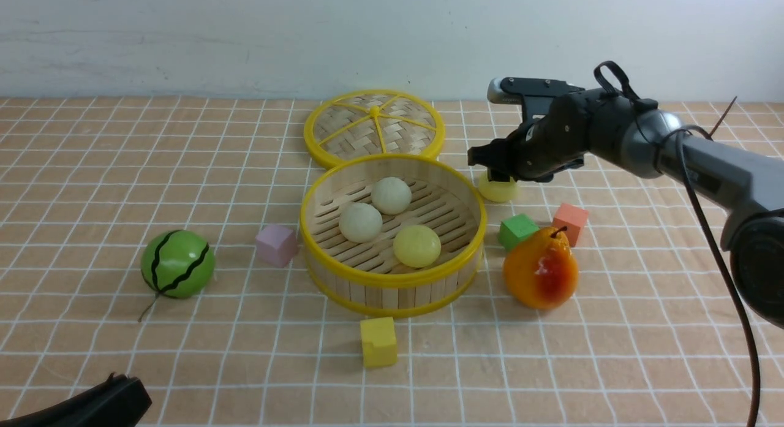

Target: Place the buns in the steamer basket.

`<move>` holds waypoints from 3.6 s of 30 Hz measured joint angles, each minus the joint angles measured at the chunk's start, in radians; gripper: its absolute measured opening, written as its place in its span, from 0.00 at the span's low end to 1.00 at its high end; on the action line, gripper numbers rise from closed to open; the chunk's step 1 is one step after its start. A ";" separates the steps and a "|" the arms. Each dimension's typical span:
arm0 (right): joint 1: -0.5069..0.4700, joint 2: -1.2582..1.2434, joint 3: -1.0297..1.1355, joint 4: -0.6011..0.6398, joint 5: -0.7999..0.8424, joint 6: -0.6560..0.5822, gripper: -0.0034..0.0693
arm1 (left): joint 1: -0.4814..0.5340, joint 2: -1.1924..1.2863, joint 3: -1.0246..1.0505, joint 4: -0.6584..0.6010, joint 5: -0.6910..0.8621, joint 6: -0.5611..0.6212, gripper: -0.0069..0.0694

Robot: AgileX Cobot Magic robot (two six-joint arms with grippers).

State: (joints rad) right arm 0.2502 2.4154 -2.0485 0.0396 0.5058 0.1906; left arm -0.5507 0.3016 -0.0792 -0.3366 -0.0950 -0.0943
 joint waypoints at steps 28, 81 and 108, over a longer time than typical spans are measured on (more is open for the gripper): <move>0.128 -0.361 0.179 0.154 0.235 -0.314 0.06 | 0.000 0.000 0.000 0.000 0.000 0.000 0.23; 0.188 -1.243 0.701 0.074 0.748 -0.191 0.02 | 0.000 0.000 0.000 0.000 0.000 0.000 0.29; -0.214 -2.423 2.069 0.087 -0.123 -0.221 0.03 | 0.000 0.000 0.000 0.000 0.000 0.001 0.31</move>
State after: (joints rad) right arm 0.0360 -0.0071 0.0204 0.1263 0.3826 -0.0305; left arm -0.5507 0.3016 -0.0792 -0.3366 -0.0950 -0.0931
